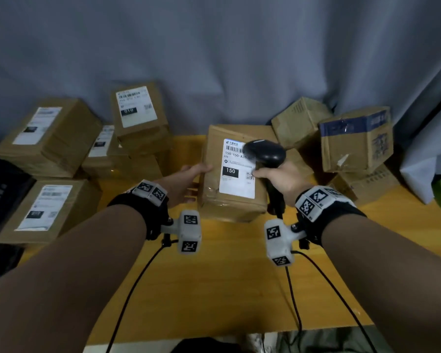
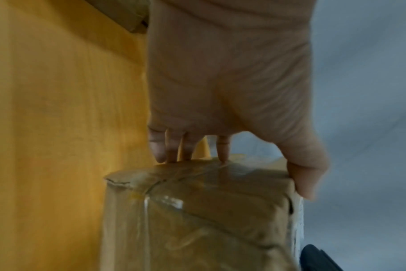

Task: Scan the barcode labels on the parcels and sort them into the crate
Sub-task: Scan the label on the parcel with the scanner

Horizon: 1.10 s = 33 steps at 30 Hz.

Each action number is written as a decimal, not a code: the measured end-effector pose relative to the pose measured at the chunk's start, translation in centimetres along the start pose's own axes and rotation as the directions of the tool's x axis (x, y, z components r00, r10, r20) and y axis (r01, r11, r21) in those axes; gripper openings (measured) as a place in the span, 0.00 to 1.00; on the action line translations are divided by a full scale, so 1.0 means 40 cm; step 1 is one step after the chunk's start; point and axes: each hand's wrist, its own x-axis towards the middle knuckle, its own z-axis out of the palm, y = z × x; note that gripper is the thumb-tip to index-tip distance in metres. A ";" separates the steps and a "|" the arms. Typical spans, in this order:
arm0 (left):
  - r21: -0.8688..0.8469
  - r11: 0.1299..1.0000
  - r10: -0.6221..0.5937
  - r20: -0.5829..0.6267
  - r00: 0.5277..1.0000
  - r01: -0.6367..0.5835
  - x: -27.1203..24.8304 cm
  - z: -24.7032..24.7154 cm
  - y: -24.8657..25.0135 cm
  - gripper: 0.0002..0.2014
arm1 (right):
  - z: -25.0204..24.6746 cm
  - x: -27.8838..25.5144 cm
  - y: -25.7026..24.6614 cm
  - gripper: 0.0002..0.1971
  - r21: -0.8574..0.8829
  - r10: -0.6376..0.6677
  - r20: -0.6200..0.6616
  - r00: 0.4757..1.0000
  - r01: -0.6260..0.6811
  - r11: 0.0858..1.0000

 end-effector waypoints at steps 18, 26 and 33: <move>0.018 0.916 0.386 -0.311 0.869 -0.400 -0.070 0.025 0.278 0.43 | -0.166 -0.195 -0.493 0.11 -0.261 -0.288 0.034 0.957 0.287 0.922; 0.090 0.888 0.454 -0.314 0.834 -0.450 -0.089 0.054 0.265 0.41 | -0.170 -0.248 -0.488 0.16 -0.250 -0.303 0.051 0.952 0.306 0.919; 0.079 0.888 0.452 -0.329 0.829 -0.452 -0.097 0.061 0.253 0.42 | -0.170 -0.253 -0.475 0.13 -0.228 -0.258 0.026 0.966 0.257 0.939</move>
